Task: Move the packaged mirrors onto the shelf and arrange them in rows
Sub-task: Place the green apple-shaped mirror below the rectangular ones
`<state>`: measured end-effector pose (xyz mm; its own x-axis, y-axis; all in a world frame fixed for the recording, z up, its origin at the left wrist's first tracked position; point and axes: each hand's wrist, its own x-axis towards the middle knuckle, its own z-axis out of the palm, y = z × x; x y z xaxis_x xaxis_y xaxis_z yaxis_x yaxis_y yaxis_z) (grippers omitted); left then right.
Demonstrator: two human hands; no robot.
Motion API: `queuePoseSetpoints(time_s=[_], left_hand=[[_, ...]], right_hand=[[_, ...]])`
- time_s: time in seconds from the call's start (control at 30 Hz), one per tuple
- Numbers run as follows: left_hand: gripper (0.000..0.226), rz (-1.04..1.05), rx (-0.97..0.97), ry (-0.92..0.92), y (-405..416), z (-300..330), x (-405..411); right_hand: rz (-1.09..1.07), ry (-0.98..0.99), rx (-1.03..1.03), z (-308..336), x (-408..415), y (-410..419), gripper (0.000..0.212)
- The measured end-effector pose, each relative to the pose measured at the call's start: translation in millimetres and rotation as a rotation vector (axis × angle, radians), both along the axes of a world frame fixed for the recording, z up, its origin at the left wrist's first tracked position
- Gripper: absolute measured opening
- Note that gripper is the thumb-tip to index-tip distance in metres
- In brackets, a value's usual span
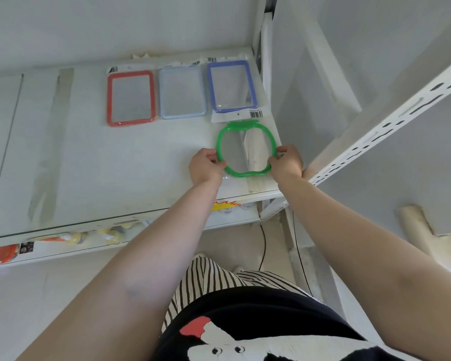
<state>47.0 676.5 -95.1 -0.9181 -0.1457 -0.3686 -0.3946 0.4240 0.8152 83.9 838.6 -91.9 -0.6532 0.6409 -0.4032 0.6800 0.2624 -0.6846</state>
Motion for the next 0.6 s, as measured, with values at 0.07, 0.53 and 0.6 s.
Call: queuePoseSetpoints(time_s=[0.07,0.53,0.6], left_hand=[[0.037,-0.003,-0.003,0.002,0,0,-1],[0.042,-0.011,-0.058,0.005,-2,-5,0],[0.044,-0.003,-0.082,0.011,-6,-4,1]], right_hand=[[-0.007,0.006,-0.025,-1,0,1,0.036],[-0.006,-0.011,0.079,2,0,0,0.039],[0.007,-0.046,0.148,7,-1,-3,0.042]])
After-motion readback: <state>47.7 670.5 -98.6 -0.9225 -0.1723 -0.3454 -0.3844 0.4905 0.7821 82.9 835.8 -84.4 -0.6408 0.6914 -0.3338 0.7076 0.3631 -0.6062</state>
